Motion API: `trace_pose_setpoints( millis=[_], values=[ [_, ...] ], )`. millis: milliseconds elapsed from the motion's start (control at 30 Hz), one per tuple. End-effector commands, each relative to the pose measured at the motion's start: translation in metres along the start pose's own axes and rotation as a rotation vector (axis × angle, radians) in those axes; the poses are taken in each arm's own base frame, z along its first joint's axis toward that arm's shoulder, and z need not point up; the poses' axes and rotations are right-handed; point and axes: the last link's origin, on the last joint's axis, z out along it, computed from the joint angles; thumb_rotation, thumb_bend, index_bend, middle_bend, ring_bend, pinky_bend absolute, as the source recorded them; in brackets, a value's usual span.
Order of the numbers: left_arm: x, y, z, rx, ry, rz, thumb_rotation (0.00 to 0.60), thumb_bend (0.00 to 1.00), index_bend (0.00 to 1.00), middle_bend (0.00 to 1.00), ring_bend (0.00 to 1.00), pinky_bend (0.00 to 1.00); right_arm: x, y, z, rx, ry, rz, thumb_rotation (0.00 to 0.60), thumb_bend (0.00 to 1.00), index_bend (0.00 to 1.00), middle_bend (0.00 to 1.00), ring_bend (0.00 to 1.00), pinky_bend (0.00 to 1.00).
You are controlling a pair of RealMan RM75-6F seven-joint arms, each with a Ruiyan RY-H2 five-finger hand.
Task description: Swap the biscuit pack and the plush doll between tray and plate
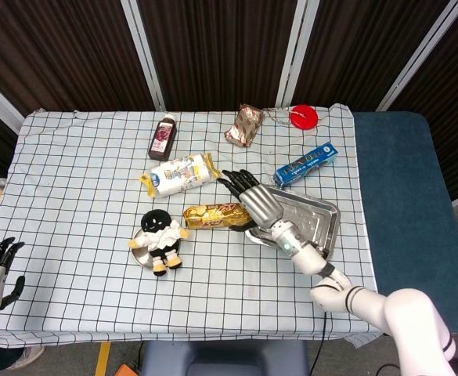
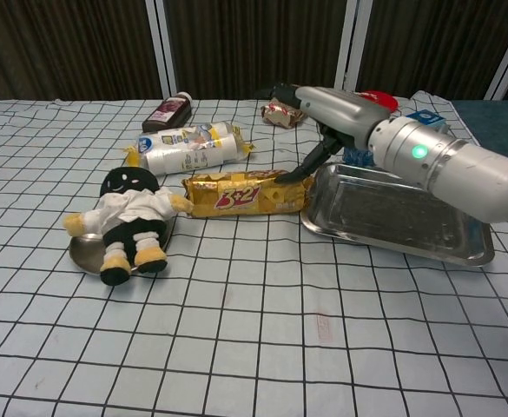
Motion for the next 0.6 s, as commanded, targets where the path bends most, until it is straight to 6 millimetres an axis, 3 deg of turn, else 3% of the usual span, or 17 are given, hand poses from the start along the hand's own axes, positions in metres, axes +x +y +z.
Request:
trace_pose_setpoints(
  millis=[33,167,300,400,600],
  values=[
    [-0.001,0.001,0.000,-0.005,-0.005,-0.001,0.600,0.44,0.17,0.12,0.06,0.16,0.030,0.015,-0.058,-0.004,0.051,-0.057,0.600,0.18,0.00,0.00,0.00,0.00],
    [-0.002,0.005,0.000,-0.015,-0.007,-0.005,0.600,0.44,0.16,0.12,0.06,0.16,0.062,0.032,-0.136,-0.132,0.146,-0.131,0.600,0.18,0.00,0.00,0.00,0.00],
    [-0.006,0.010,0.002,-0.019,-0.003,0.008,0.600,0.44,0.14,0.12,0.06,0.16,0.091,0.053,-0.209,-0.311,0.255,-0.214,0.600,0.08,0.00,0.00,0.00,0.00],
    [-0.005,0.021,0.009,-0.050,-0.006,-0.001,0.600,0.44,0.13,0.12,0.06,0.16,0.098,0.067,-0.248,-0.438,0.276,-0.250,0.600,0.05,0.00,0.00,0.00,0.00],
    [0.001,0.046,0.026,-0.098,-0.010,0.028,0.600,0.44,0.11,0.11,0.06,0.16,0.099,0.070,-0.294,-0.543,0.307,-0.272,0.600,0.03,0.00,0.00,0.00,0.00]
  ],
)
